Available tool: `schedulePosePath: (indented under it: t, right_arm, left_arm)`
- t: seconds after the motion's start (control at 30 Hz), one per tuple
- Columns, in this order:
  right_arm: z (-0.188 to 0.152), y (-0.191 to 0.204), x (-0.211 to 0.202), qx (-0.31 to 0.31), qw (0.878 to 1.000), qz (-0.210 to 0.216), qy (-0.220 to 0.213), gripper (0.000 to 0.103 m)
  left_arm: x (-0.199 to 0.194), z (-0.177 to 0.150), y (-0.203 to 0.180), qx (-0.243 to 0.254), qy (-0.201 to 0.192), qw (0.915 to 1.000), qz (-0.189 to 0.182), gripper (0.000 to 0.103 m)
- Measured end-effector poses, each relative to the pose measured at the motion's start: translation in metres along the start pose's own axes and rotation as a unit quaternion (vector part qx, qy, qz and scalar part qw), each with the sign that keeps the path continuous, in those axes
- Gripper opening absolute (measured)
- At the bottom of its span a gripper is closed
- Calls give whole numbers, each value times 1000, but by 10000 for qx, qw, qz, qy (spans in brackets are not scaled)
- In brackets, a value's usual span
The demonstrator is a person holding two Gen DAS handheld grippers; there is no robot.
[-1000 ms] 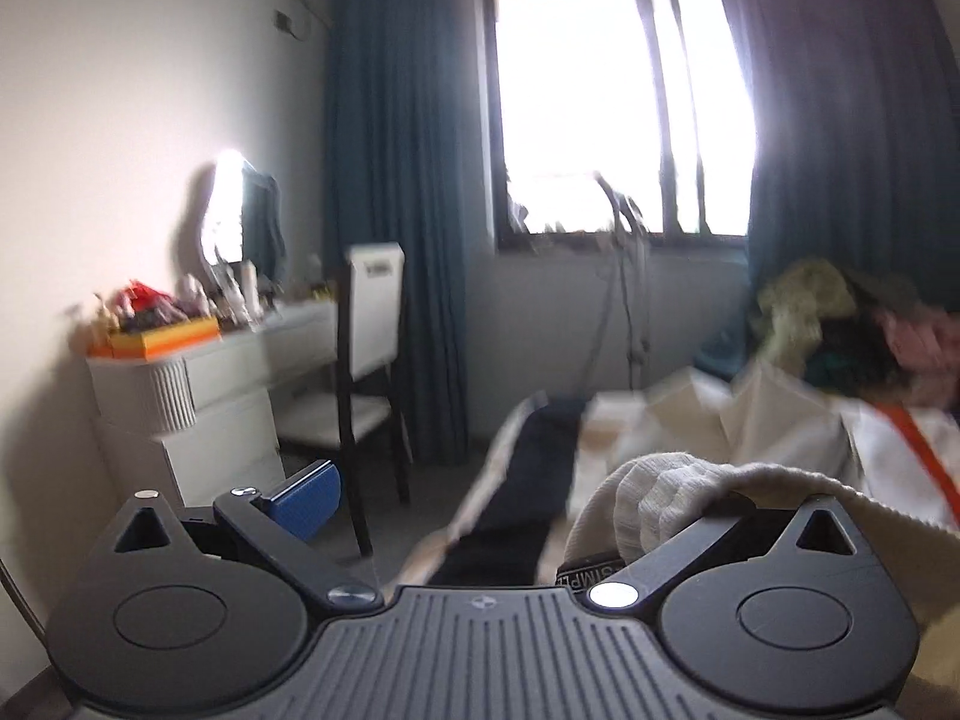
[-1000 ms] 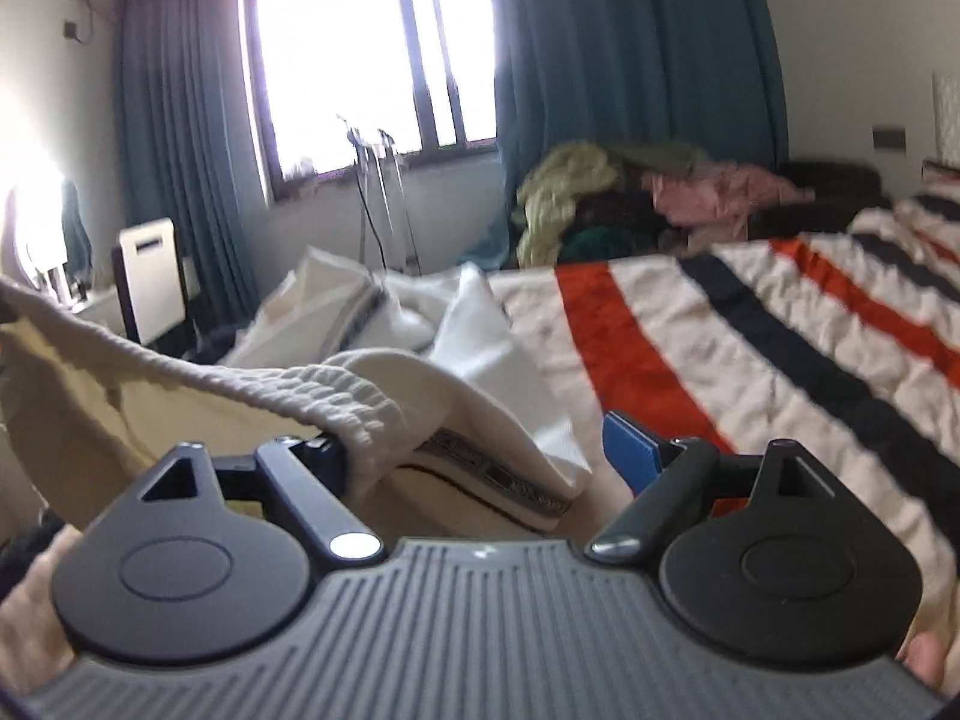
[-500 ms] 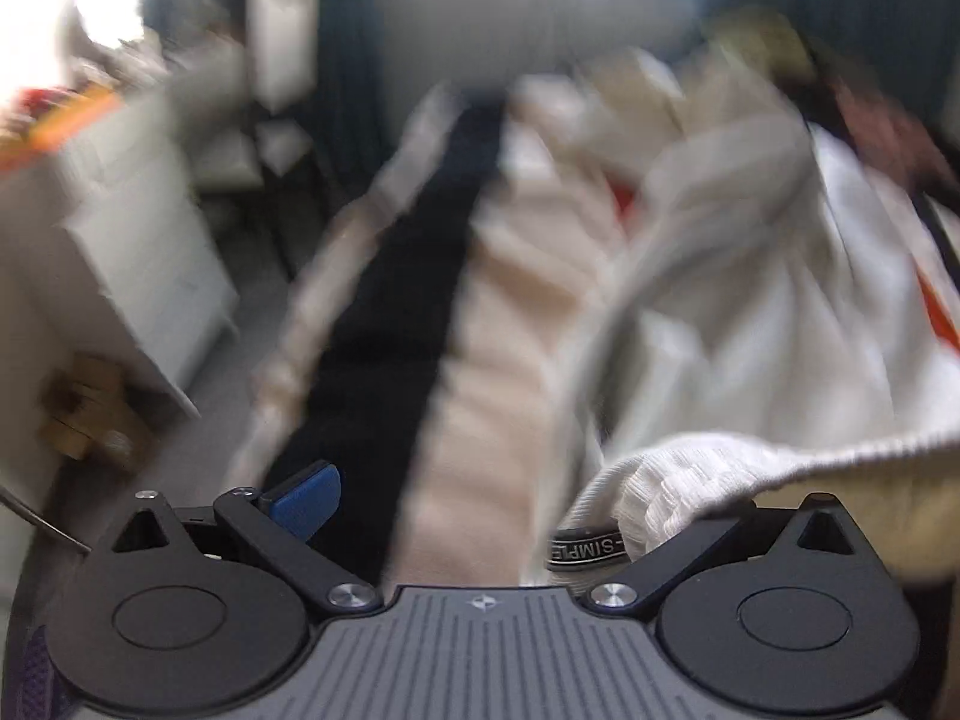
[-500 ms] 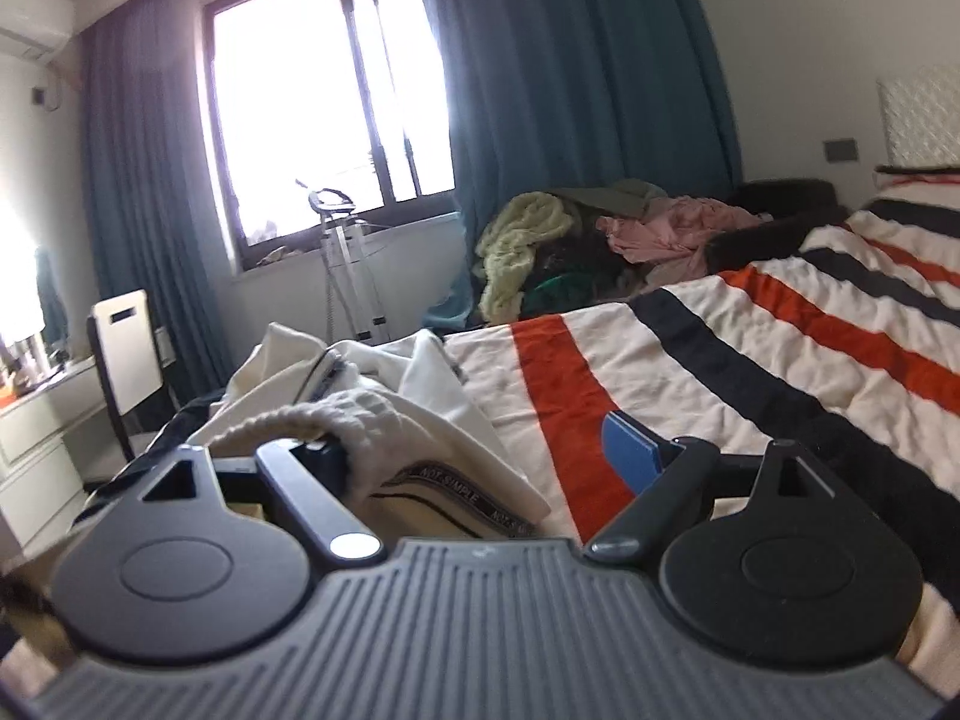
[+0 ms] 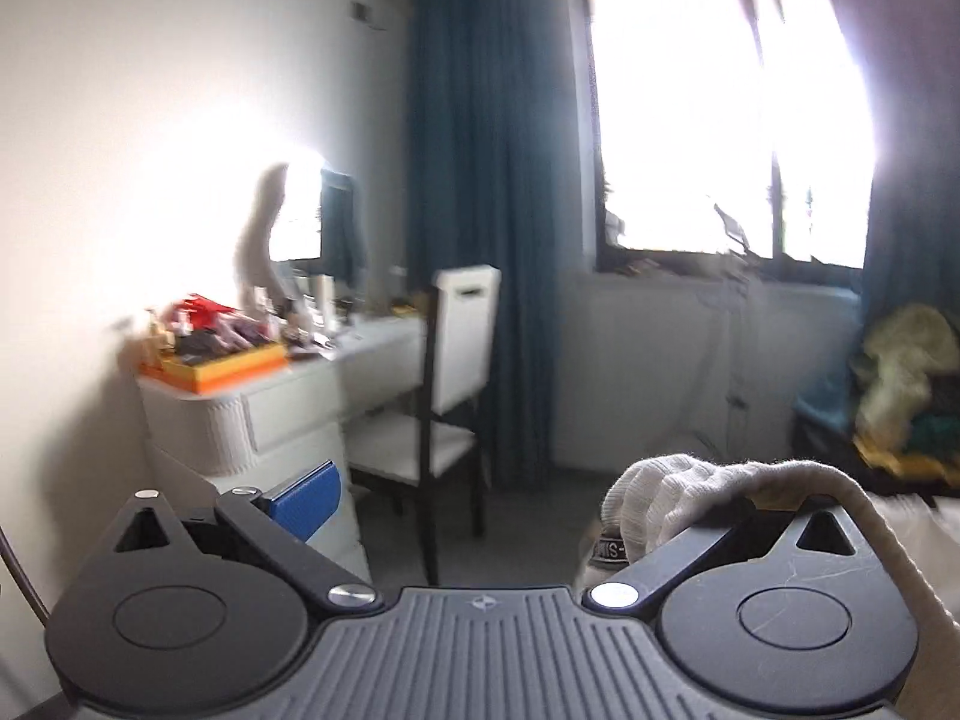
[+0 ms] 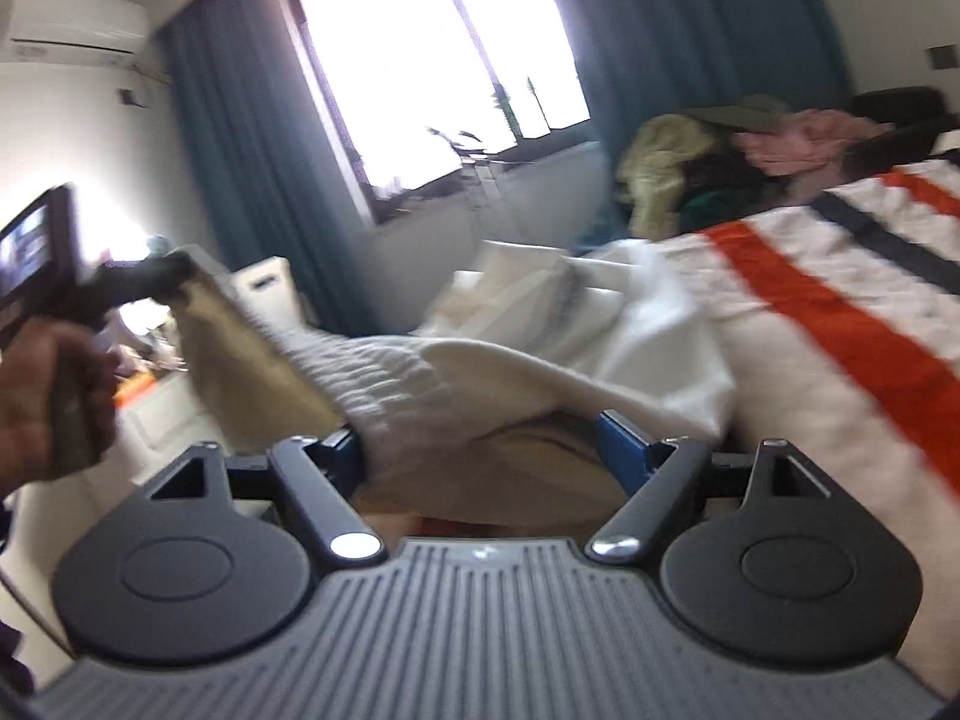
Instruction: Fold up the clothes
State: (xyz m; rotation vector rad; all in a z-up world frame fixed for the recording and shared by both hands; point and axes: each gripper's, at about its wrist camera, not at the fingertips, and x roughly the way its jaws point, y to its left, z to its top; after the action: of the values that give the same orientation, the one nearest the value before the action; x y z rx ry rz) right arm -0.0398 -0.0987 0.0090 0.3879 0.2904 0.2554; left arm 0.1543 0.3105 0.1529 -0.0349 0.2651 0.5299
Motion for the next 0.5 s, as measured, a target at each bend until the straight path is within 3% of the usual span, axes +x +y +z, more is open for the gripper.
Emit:
schedulePosePath:
  t: [0.1, 0.17, 0.33, 0.4, 0.5]
  right_arm:
    - [-2, 36, 44, -48, 9985, 533, 110, 81]
    - [-8, 52, 77, -103, 9965, 798, 232, 81]
    - [-39, 59, 159, -156, 9901, 1163, 769, 81]
    - [-52, 53, 190, -107, 9862, 1186, 1147, 81]
    - [-64, 44, 223, -134, 9796, 1157, 1640, 81]
  left_arm:
    - [49, 25, 20, -261, -100, 9992, 272, 103]
    - [85, 24, 29, -313, -74, 9988, 380, 103]
    - [192, -28, 37, -215, 798, 9949, 573, 102]
    - [231, -60, 46, -454, 1183, 9903, 570, 102]
    - [260, -96, 65, -782, 1715, 9807, 519, 102]
